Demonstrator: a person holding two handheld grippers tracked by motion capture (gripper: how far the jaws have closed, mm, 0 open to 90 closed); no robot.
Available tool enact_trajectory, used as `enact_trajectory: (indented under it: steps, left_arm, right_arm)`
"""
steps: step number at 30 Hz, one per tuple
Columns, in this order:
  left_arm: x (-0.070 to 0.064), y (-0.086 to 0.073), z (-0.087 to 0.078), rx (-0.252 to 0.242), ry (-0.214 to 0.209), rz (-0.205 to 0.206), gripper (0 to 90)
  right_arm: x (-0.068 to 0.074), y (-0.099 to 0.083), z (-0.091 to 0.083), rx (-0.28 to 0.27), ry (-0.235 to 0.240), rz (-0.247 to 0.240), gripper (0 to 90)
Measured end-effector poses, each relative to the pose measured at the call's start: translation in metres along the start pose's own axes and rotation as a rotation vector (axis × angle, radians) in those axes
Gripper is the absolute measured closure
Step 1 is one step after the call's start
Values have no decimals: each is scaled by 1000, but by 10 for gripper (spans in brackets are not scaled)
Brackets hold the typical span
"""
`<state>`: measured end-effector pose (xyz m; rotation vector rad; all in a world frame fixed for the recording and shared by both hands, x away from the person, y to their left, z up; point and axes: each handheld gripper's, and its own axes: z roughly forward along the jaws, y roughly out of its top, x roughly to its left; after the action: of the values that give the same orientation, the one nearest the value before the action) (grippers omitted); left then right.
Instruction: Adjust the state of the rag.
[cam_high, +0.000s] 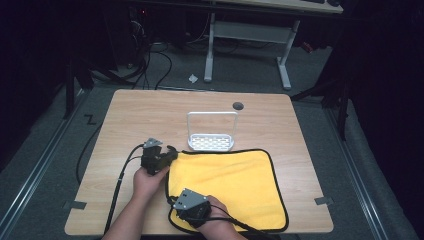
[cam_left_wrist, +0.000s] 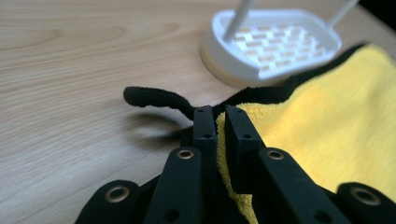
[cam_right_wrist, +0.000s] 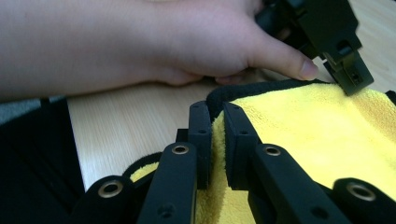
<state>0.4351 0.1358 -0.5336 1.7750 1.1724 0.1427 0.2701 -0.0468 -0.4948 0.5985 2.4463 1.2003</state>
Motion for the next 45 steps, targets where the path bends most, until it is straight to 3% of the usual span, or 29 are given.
enact_trajectory:
  steps: [2, 4, 8, 10, 11, 15, 16, 18, 22, 29, 30, 31, 32, 33, 34, 36, 38, 40, 41, 45]
  left_arm:
    - [8, -1, -8, -28, -17, -72, 837]
    - [10, -1, -10, -38, -14, -75, 839]
    - [25, -3, -39, -80, 11, -94, 846]
    - [27, -3, -45, -87, 19, -92, 846]
    - [35, -3, -60, -106, 37, -112, 846]
    - [53, -6, -91, -140, 77, -147, 846]
    - [53, -6, -91, -140, 77, -147, 846]
    - [64, -9, -111, -153, 105, -162, 846]
    - [65, -10, -119, -167, 103, -176, 846]
    - [30, 5, -93, -162, 72, -142, 846]
    - [14, 11, -80, -157, 71, -118, 845]
    - [6, 13, -73, -156, 75, -108, 845]
    - [6, 13, -73, -156, 75, -108, 845]
    - [-3, 15, -64, -151, 74, -101, 845]
    - [-15, 17, -50, -141, 78, -89, 844]
    - [-21, 18, -43, -128, 74, -92, 845]
    - [-39, 19, -18, -93, 68, -70, 844]
    - [-43, 19, -13, -86, 68, -67, 843]
    - [-52, 19, 0, -77, 57, -65, 843]
    - [-65, 19, 17, -45, 49, -51, 842]
  right_arm:
    - [2, 5, 2, -13, 7, -4, 837]
    - [4, 8, 5, -18, 10, -12, 837]
    - [15, 24, 20, -39, 49, -40, 836]
    - [22, 34, 27, -55, 69, -47, 835]
    - [26, 41, 32, -65, 82, -51, 834]
    - [39, 61, 47, -92, 119, -71, 834]
    - [39, 61, 47, -92, 119, -71, 834]
    - [46, 74, 56, -103, 139, -98, 834]
    - [46, 77, 56, -110, 134, -96, 834]
    - [23, 56, 21, -119, 49, -57, 832]
    - [15, 44, 6, -113, 18, -48, 830]
    - [10, 38, -1, -112, -1, -48, 830]
    - [6, 31, -9, -111, -20, -41, 830]
    - [6, 31, -9, -111, -20, -41, 830]
    - [-4, 15, -24, -106, -51, -19, 830]
    - [-8, 10, -29, -102, -61, -12, 830]
    - [-22, -13, -46, -87, -98, 16, 829]
    - [-30, -27, -56, -78, -117, 38, 826]
    - [-34, -35, -61, -72, -126, 52, 826]
    - [-42, -49, -73, -56, -144, 80, 824]
